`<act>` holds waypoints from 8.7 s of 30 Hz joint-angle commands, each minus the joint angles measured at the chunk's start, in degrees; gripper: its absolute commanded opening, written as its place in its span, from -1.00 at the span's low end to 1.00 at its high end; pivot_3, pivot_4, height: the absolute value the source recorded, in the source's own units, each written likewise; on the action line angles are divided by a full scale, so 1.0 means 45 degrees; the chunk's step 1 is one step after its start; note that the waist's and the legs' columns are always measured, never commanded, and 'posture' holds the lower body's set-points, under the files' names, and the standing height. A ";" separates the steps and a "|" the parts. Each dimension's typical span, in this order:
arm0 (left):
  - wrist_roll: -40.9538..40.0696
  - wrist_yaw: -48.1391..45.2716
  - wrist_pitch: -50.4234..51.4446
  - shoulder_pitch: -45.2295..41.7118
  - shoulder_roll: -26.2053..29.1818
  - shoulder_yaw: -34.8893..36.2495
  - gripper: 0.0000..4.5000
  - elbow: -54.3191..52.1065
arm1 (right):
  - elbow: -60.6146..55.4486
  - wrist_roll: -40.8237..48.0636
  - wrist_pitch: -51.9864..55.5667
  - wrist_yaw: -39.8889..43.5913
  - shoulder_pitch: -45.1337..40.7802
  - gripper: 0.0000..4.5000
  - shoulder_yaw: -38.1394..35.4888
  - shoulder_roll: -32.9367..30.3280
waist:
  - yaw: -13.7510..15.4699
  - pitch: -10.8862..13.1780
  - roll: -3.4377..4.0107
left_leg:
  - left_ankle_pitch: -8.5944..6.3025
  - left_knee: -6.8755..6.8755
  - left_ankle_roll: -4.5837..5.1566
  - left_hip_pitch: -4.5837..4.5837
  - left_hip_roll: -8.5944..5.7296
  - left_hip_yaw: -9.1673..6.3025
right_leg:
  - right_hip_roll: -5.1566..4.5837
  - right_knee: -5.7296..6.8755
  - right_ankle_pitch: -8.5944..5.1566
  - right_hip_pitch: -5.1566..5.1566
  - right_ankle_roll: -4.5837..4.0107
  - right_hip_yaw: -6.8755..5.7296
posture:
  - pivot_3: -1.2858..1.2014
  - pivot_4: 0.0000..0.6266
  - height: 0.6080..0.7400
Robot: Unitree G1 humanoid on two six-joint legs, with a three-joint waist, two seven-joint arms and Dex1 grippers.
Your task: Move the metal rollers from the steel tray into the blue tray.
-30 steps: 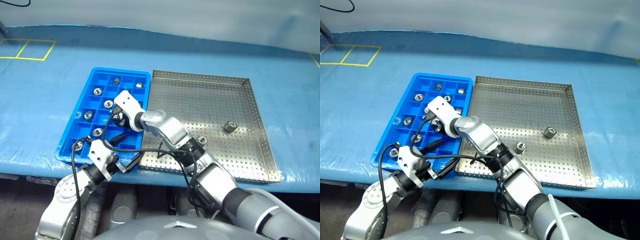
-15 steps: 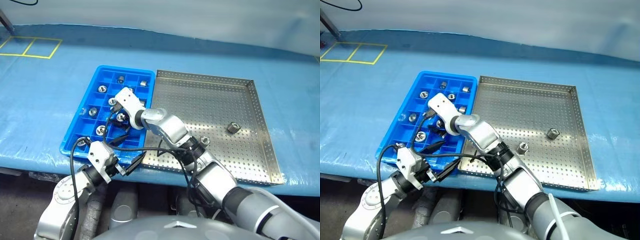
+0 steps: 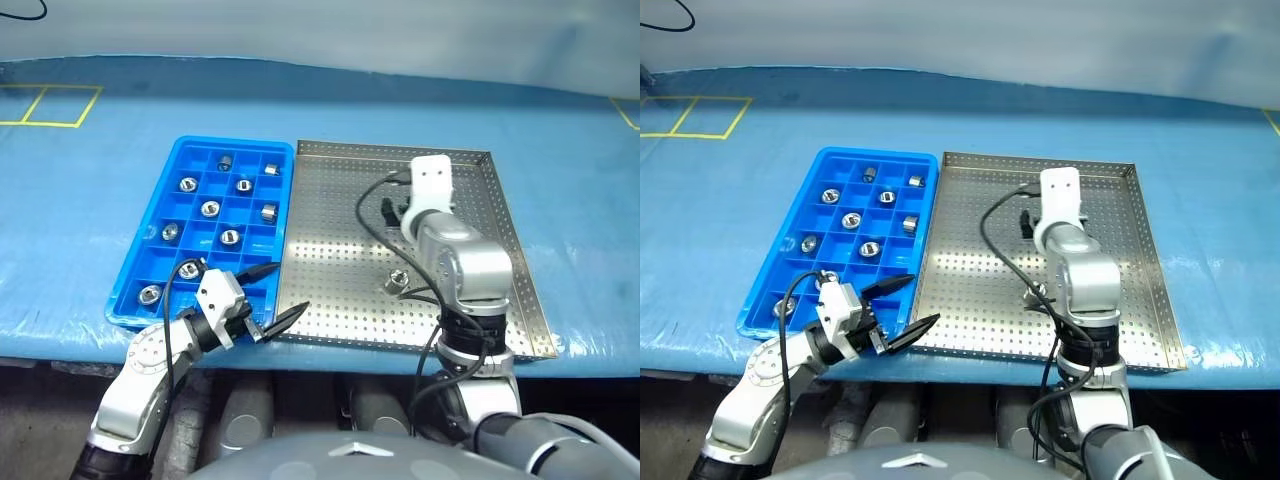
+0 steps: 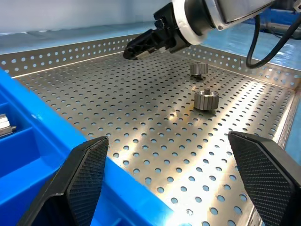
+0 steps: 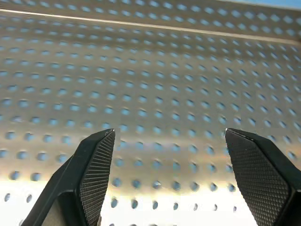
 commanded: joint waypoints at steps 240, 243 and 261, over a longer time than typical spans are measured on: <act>-0.4176 0.1648 -0.0702 0.7182 0.0536 0.5051 1.00 -0.5148 | 0.3304 0.3492 -0.4035 0.7968 -0.2999 -0.24 0.9307 0.1039 | 0.1126 -0.0014 -0.0078 | -0.0028 -0.0039 0.0007 0.0002 0.0028 0.0035 | -0.0009 -0.0016 -0.0087 -0.0030 -0.0107 -0.0022 | 0.32 -0.52 1.00; -0.4304 0.1931 -0.0443 0.7232 0.0574 0.5188 1.00 -0.5541 | 0.3416 0.3403 -0.4063 0.7982 -0.2921 -0.24 0.9399 0.0994 | 0.1171 -0.0014 -0.0079 | -0.0028 -0.0030 0.0007 0.0005 0.0028 0.0035 | -0.0010 -0.0016 -0.0086 -0.0024 -0.0107 -0.0022 | 0.32 -0.52 1.00; -0.4234 0.2720 0.0354 0.7122 0.0212 0.4906 1.00 -0.6276 | 0.3647 0.3214 -0.3938 0.8344 -0.1920 -0.24 1.0489 0.1060 | 0.1221 -0.0016 -0.0082 | -0.0029 -0.0042 0.0004 0.0024 0.0031 0.0035 | -0.0004 -0.0016 -0.0091 -0.0014 -0.0114 -0.0021 | 0.34 -0.52 1.00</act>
